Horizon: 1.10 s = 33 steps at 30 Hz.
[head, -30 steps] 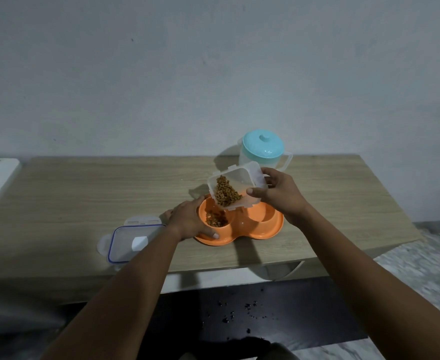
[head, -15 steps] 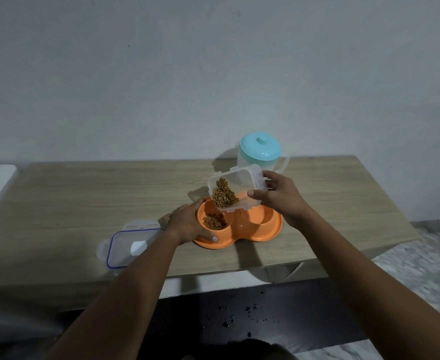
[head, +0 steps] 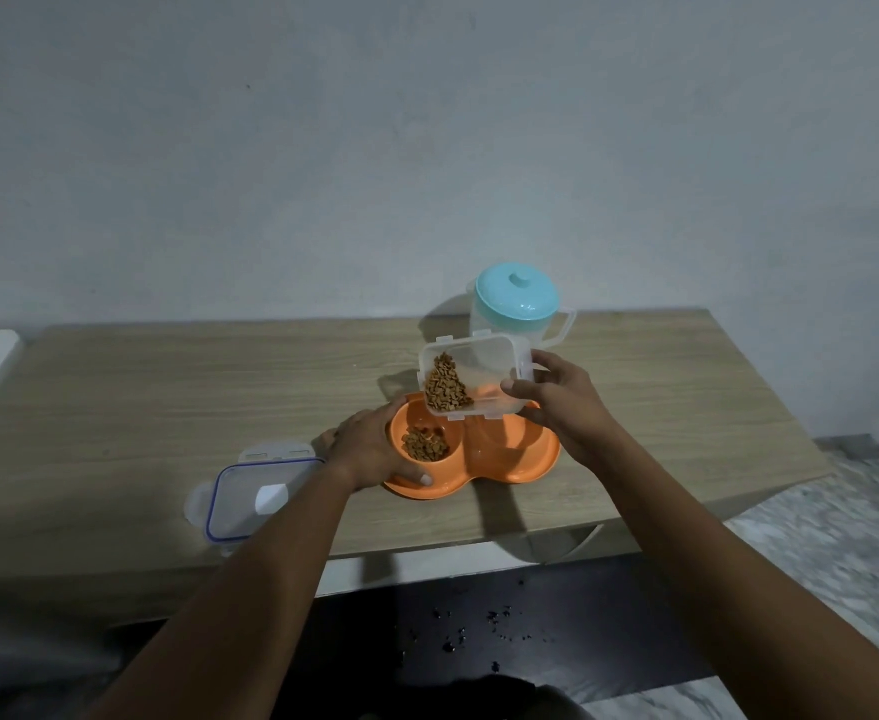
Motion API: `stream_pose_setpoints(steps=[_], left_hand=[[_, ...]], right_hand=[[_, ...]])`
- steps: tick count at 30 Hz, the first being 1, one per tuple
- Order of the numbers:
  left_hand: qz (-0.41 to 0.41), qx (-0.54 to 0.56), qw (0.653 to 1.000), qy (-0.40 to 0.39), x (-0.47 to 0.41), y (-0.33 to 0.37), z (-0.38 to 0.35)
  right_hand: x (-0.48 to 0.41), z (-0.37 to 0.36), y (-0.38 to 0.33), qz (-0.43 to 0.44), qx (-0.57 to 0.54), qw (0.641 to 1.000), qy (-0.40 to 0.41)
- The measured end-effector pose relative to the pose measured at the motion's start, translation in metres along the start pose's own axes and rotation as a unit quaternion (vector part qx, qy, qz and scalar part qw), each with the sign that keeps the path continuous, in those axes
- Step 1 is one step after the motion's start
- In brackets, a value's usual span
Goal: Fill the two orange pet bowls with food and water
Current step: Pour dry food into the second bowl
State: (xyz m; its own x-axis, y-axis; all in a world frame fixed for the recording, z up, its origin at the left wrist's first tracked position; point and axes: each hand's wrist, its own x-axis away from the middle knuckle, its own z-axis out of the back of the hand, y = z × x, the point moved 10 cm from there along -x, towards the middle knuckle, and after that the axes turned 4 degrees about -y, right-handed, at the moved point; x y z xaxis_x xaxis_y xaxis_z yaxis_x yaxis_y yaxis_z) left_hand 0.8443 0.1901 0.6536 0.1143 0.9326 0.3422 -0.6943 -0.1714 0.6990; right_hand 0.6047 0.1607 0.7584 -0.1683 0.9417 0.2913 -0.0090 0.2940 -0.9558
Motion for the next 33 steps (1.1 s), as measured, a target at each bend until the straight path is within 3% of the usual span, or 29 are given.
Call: stream_pose_setpoints(steps=[10, 33], left_hand=[[0.001, 0.011, 1.000, 0.005, 0.001, 0.000, 0.000], [0.004, 0.033, 0.999, 0.001, 0.017, 0.013, 0.006]], right_hand=[[0.000, -0.011, -0.019, 0.081, 0.096, 0.991, -0.037], [0.003, -0.015, -0.020, 0.091, 0.165, 0.981, -0.049]])
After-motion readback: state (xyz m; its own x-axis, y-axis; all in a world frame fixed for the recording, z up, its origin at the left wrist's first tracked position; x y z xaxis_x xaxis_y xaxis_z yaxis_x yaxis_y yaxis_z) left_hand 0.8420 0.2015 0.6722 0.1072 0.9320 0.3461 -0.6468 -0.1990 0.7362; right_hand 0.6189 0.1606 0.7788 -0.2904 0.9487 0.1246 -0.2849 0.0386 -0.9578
